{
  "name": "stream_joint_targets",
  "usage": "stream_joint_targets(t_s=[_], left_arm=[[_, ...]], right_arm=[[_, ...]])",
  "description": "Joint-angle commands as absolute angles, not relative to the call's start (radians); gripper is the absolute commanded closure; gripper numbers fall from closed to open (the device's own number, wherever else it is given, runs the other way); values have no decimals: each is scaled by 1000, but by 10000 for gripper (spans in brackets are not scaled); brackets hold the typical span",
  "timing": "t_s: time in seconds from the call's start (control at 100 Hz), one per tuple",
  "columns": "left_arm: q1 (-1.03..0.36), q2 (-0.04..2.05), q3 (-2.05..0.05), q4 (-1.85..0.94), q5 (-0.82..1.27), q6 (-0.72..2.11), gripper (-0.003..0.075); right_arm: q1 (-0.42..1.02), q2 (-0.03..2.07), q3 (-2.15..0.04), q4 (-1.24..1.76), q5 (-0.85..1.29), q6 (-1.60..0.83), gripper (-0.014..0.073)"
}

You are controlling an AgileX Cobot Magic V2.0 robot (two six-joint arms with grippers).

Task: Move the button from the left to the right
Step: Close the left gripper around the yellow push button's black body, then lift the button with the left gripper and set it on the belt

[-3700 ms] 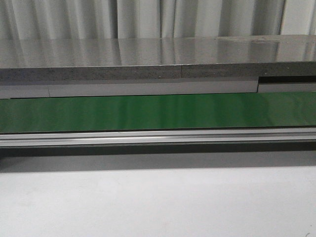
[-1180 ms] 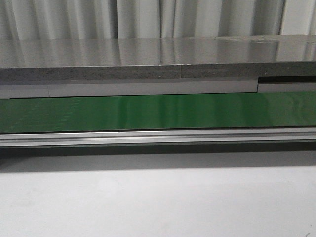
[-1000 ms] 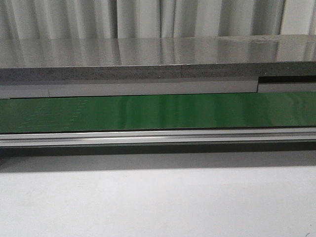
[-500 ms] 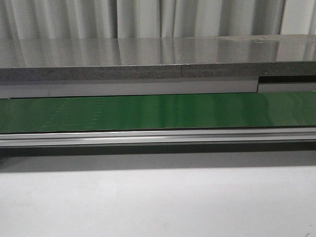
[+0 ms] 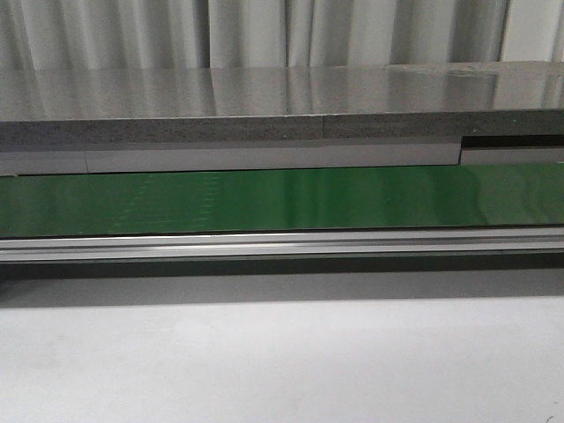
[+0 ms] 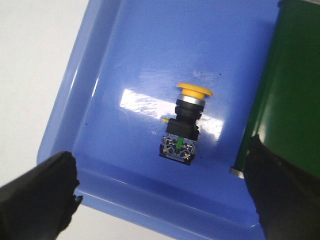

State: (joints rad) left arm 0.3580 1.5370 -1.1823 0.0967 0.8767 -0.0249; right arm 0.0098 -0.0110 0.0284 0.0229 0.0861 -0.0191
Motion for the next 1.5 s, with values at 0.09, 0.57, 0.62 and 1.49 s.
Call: stream_joint_targets(t_s=[0.09, 0.57, 0.62, 1.49], left_arm=[[369, 1618, -1255, 84, 840, -23, 81], [369, 1756, -1289, 38, 828, 0, 82], [369, 1768, -1289, 38, 828, 0, 82], [369, 1939, -1291, 41, 774, 0, 200]], right_arm=[[9, -14, 11, 15, 12, -20, 662], [9, -14, 11, 15, 12, -20, 662], [9, -14, 11, 15, 12, -20, 662], [9, -14, 11, 15, 12, -20, 662]])
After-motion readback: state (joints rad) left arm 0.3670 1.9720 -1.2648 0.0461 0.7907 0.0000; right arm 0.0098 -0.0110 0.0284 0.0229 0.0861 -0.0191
